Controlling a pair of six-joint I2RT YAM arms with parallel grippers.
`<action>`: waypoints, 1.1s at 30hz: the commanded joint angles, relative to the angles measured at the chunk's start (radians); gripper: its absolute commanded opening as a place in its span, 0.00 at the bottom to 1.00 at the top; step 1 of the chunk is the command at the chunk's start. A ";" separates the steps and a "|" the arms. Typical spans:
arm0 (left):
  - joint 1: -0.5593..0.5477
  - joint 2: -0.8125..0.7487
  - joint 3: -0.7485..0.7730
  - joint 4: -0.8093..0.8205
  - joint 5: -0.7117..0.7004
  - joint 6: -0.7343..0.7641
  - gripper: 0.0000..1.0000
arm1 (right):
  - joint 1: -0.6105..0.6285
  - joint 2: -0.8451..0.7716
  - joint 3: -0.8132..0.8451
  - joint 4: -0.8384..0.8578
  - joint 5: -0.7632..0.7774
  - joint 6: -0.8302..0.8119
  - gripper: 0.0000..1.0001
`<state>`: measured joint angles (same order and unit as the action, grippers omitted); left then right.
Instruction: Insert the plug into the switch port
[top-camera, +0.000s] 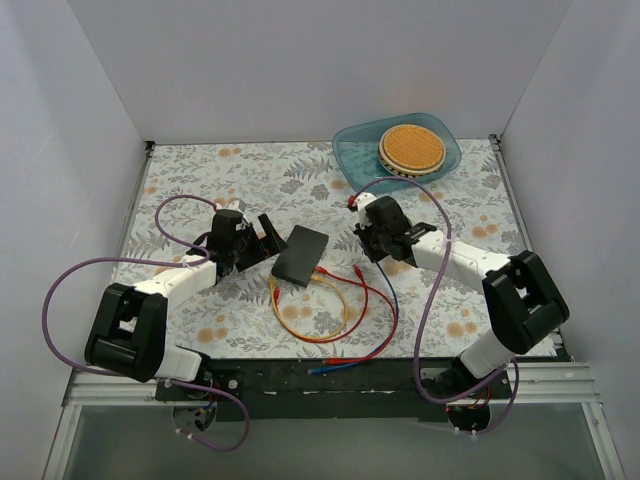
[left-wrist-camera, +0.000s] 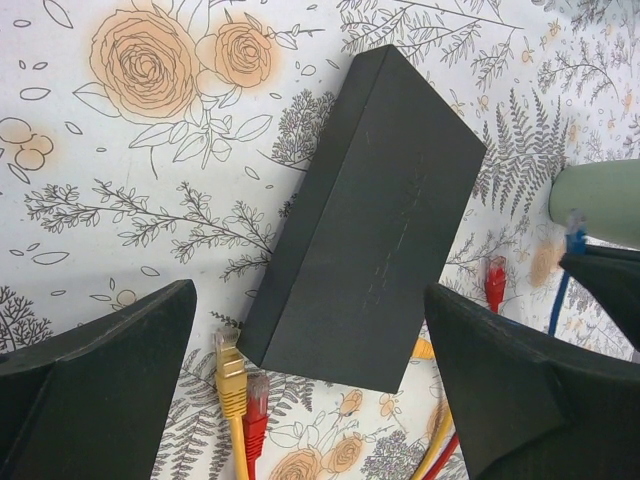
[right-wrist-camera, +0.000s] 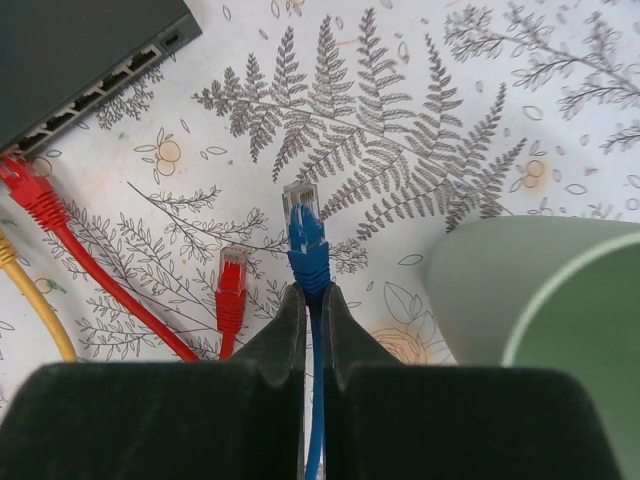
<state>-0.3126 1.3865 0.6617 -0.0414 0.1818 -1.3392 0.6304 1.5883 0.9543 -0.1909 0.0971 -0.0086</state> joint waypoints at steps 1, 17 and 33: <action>-0.002 -0.007 -0.008 0.020 0.015 0.008 0.98 | -0.005 -0.068 -0.009 0.016 0.058 -0.011 0.01; -0.002 -0.003 -0.011 0.029 0.028 0.014 0.98 | -0.005 -0.014 -0.012 0.005 0.046 0.001 0.50; -0.002 0.008 -0.010 0.026 0.031 0.023 0.98 | -0.005 0.121 0.052 0.015 -0.057 -0.008 0.48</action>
<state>-0.3126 1.3941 0.6609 -0.0223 0.2024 -1.3312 0.6281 1.6932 0.9760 -0.1947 0.0772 -0.0078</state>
